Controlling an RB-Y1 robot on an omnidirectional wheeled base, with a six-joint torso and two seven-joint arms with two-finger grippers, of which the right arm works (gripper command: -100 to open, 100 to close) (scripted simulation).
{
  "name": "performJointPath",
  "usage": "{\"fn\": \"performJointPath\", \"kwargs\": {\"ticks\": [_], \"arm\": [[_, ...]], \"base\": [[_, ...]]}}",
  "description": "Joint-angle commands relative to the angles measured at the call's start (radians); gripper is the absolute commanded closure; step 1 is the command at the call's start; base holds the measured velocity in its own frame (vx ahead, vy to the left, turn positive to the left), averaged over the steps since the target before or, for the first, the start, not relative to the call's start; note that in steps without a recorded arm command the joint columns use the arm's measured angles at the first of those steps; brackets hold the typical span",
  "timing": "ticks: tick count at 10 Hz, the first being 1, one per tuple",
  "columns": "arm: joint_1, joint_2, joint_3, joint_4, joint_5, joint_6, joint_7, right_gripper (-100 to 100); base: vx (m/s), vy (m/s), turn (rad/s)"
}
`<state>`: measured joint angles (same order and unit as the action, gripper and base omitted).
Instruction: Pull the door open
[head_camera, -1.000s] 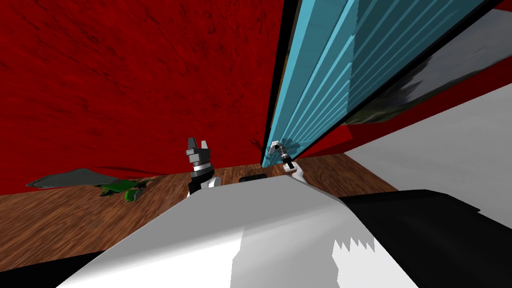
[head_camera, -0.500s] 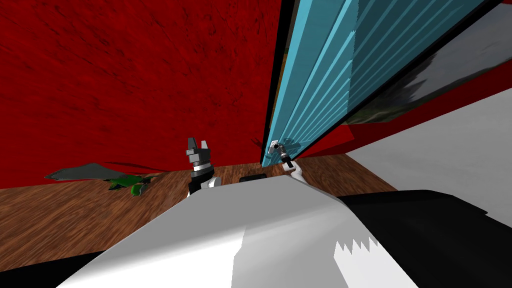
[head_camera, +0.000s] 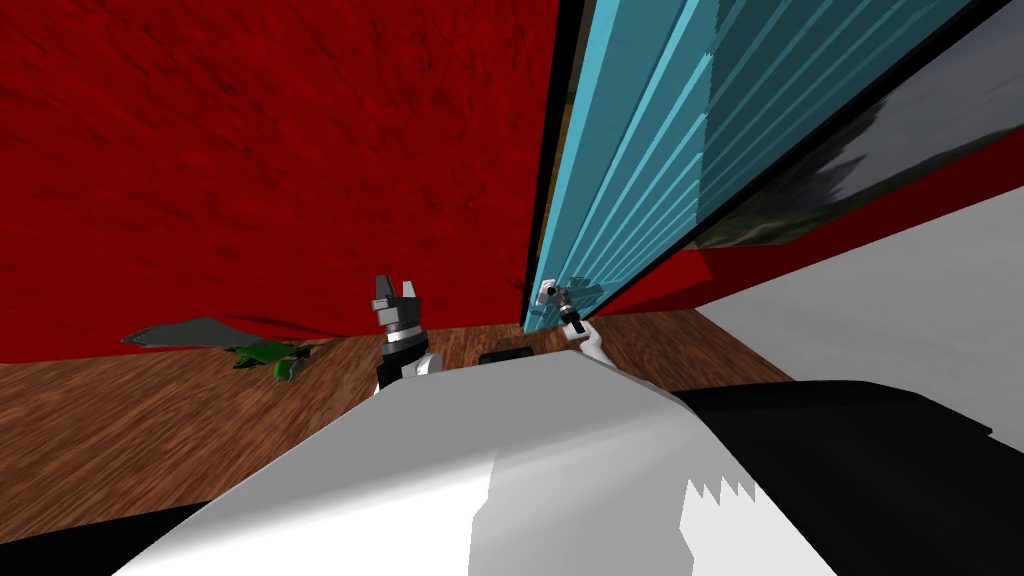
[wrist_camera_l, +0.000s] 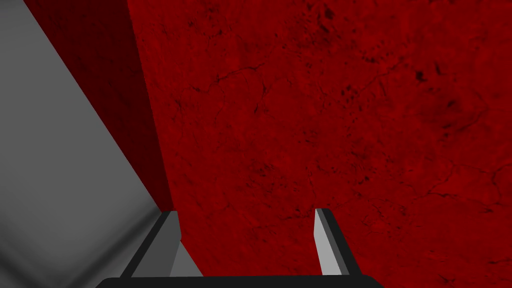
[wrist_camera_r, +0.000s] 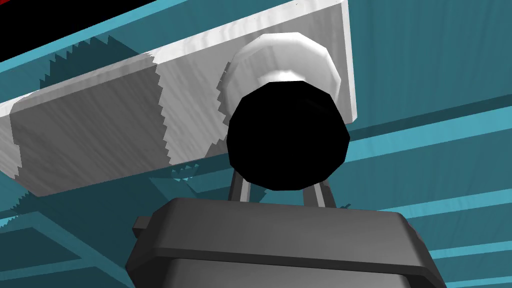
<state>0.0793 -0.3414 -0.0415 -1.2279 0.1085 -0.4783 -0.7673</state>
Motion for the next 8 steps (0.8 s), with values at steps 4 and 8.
{"fn": "performJointPath", "kwargs": {"ticks": [4, 8], "arm": [[-0.016, 0.007, 0.032, -0.009, -0.038, 0.01, -0.1, 100], [-0.04, 0.003, 0.055, 0.007, -0.092, 0.028, -0.22, 100]], "base": [[-0.051, -0.03, 0.036], [-0.058, -0.031, 0.04]]}}
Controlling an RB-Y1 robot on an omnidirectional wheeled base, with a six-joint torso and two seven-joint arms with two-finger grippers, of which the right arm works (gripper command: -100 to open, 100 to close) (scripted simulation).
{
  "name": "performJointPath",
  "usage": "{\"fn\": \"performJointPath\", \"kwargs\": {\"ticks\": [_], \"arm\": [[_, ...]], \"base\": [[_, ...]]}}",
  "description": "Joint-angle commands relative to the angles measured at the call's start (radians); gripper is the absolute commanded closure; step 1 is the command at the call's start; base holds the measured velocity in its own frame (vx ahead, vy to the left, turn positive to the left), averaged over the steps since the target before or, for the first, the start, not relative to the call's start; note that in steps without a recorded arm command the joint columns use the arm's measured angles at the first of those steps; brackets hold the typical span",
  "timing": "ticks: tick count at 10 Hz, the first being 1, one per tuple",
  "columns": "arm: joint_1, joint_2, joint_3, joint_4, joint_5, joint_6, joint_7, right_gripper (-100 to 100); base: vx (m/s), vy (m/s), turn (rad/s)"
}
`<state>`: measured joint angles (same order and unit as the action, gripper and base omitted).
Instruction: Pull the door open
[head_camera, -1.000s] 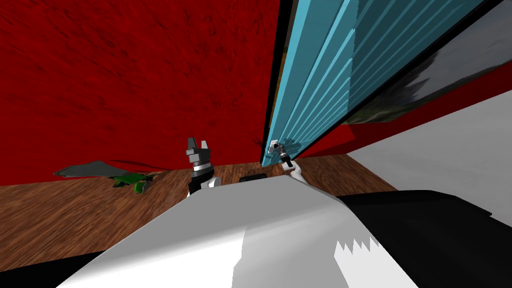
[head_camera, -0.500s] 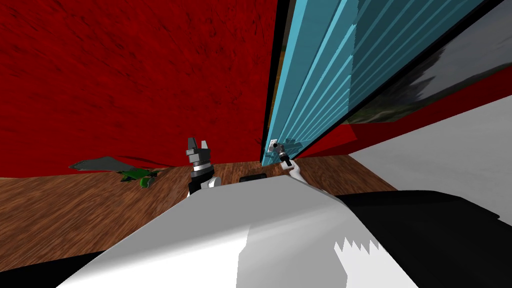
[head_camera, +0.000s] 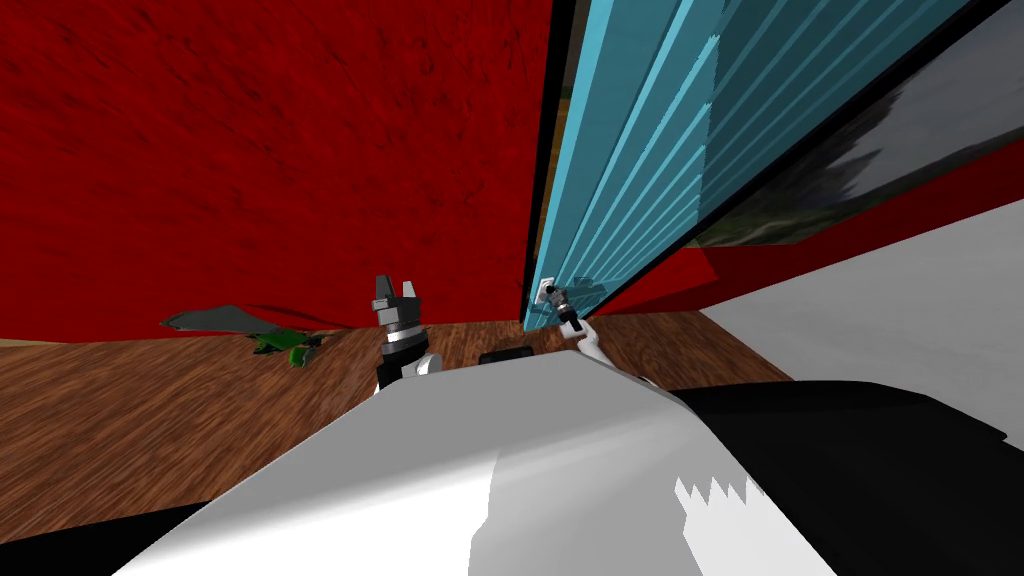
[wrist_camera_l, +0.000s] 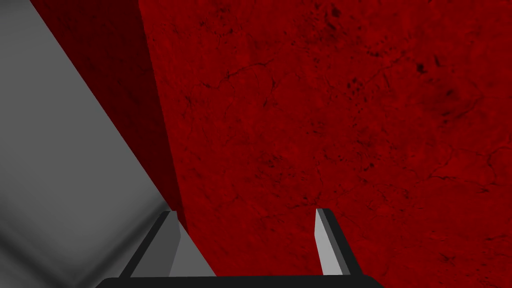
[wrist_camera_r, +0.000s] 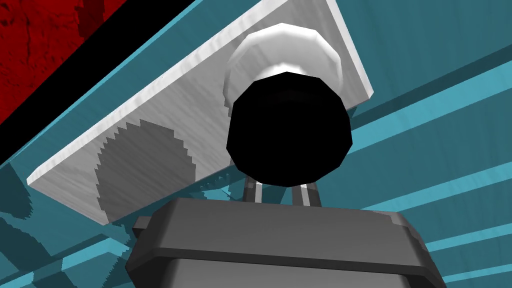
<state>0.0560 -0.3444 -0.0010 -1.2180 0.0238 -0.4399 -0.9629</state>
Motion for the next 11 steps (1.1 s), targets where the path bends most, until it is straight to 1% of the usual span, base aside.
{"fn": "performJointPath", "kwargs": {"ticks": [1, 2, 3, 4, 5, 6, 7, 10, 11], "arm": [[-0.017, 0.006, 0.015, -0.003, -0.007, -0.011, -0.029, 100], [-0.025, 0.005, 0.023, 0.002, -0.025, -0.005, -0.069, 100], [-0.033, 0.004, 0.03, 0.007, -0.042, 0.001, -0.096, 100], [-0.033, 0.004, 0.03, 0.007, -0.042, 0.001, -0.112, 100], [-0.04, 0.003, 0.037, 0.012, -0.058, 0.006, -0.147, 100], [-0.04, 0.003, 0.037, 0.012, -0.058, 0.006, -0.153, 100], [-0.021, -0.005, 0.039, 0.017, -0.073, 0.018, -0.186, -100], [-0.001, -0.001, 0.052, -0.021, -0.097, 0.03, -0.26, -100], [0.008, 0.001, 0.058, -0.037, -0.108, 0.035, -0.29, -100]], "base": [[-0.049, -0.015, 0.03], [-0.053, -0.019, 0.032], [-0.068, -0.035, 0.049], [-0.046, -0.031, 0.041], [-0.046, -0.03, 0.04], [-0.048, -0.014, 0.06], [-0.045, -0.038, 0.0], [-0.067, -0.029, -0.022], [-0.078, -0.025, 0.07]]}}
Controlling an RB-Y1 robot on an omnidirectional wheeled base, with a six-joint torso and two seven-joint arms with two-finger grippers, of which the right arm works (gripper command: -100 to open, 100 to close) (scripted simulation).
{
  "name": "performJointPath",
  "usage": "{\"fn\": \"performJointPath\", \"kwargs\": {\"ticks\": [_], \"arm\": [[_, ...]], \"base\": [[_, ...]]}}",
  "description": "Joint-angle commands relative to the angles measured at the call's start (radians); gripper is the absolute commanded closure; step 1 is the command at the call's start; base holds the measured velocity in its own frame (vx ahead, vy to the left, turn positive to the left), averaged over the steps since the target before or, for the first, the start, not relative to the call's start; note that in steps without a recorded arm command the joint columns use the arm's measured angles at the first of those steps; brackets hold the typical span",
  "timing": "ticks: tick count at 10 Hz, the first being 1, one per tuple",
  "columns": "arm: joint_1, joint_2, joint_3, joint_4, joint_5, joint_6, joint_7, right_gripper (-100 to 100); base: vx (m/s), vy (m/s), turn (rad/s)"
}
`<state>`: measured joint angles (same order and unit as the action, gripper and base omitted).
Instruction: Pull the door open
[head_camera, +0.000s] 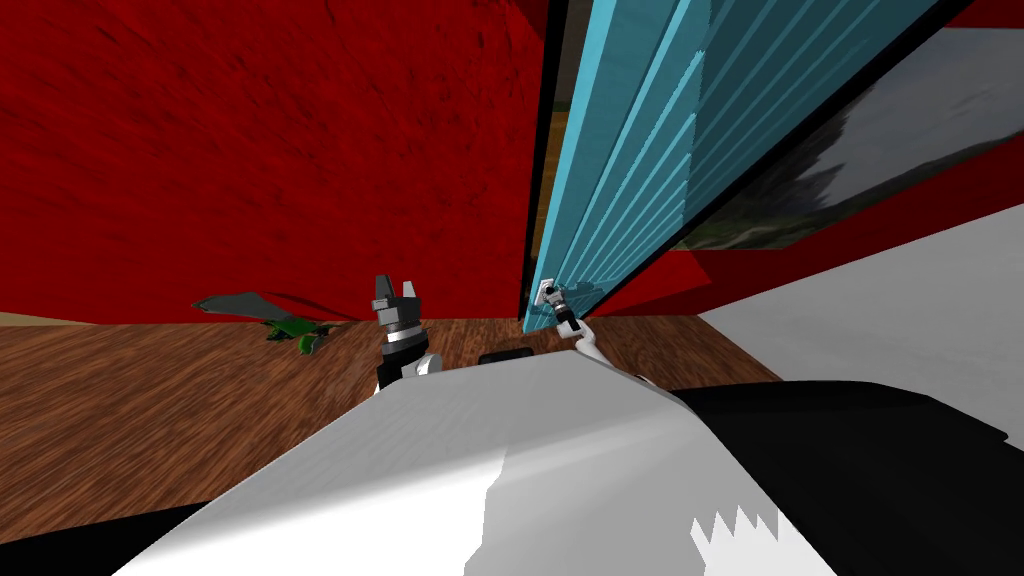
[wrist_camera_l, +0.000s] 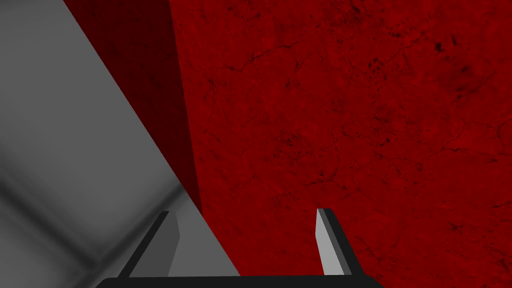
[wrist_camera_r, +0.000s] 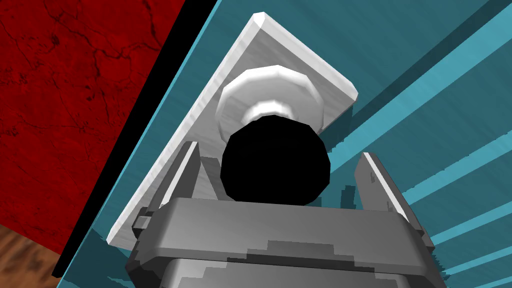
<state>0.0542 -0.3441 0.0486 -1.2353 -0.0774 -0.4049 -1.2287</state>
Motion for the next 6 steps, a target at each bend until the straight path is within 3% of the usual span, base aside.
{"fn": "performJointPath", "kwargs": {"ticks": [1, 6], "arm": [[0.01, 0.001, 0.008, -0.019, -0.006, 0.0, -0.028, -100], [0.049, 0.01, 0.033, -0.086, -0.052, 0.023, -0.168, -100]], "base": [[-0.073, 0.001, 0.035], [-0.059, -0.022, 0.001]]}}
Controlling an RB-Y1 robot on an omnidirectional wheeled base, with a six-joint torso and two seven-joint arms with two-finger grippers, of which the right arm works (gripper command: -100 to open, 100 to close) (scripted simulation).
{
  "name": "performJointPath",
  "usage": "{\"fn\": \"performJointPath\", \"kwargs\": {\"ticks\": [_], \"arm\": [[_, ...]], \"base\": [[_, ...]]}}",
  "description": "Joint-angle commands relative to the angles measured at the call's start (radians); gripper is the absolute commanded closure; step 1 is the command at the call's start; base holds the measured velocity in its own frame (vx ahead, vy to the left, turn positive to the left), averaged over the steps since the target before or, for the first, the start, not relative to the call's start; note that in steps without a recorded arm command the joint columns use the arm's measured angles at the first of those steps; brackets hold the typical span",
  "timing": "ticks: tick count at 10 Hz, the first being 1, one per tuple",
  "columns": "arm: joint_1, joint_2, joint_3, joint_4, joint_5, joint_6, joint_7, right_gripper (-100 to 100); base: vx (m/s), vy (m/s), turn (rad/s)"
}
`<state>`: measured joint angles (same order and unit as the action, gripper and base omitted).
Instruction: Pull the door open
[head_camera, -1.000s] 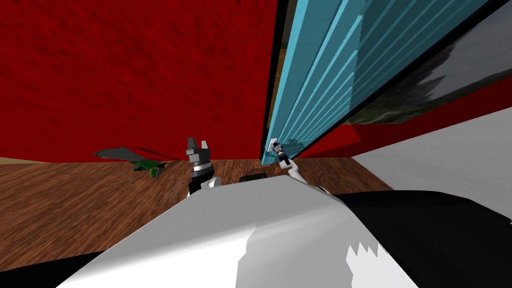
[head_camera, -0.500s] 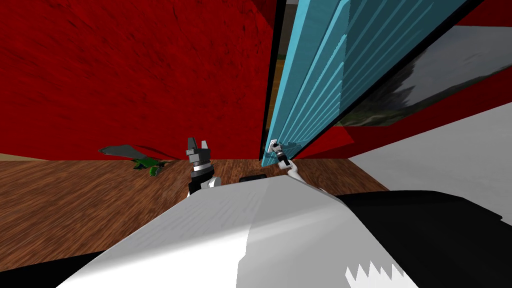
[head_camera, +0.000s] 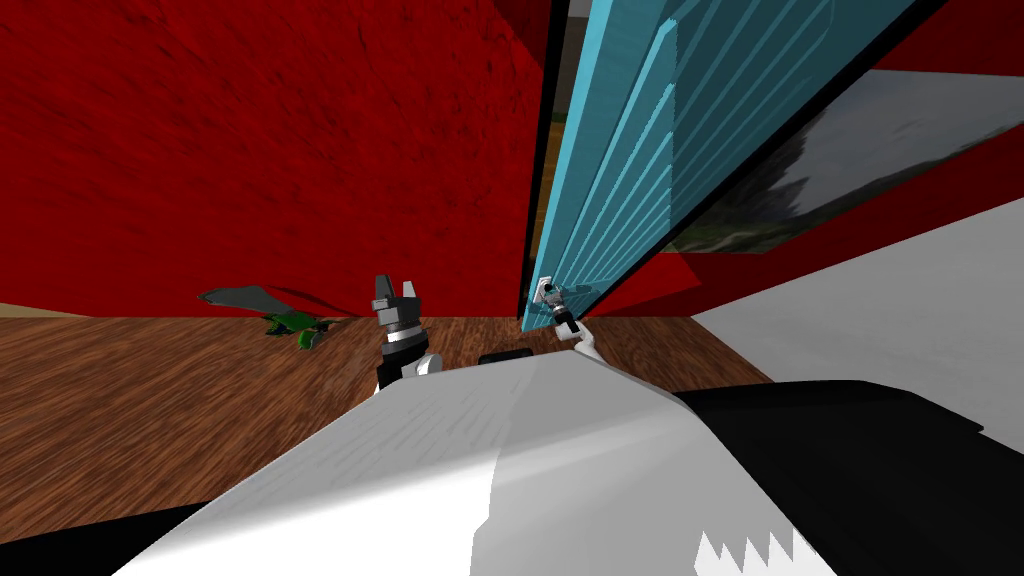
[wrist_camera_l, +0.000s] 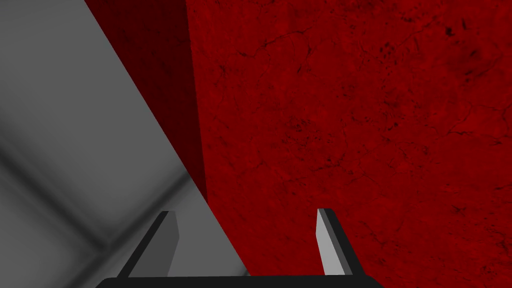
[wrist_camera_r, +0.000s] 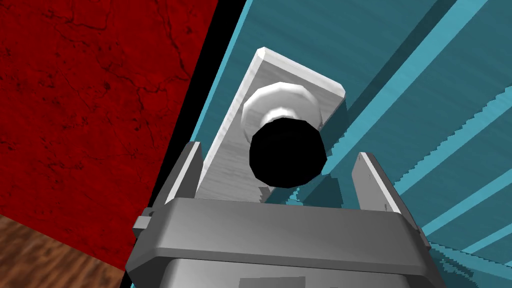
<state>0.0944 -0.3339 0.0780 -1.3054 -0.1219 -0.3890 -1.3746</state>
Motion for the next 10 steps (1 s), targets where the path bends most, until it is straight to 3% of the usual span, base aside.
{"fn": "performJointPath", "kwargs": {"ticks": [1, 10], "arm": [[0.008, 0.0, 0.004, -0.016, -0.008, 0.007, -0.039, -100], [0.069, 0.015, 0.044, -0.112, -0.078, 0.047, -0.255, -100]], "base": [[-0.044, -0.036, 0.004], [-0.056, -0.028, 0.002]]}}
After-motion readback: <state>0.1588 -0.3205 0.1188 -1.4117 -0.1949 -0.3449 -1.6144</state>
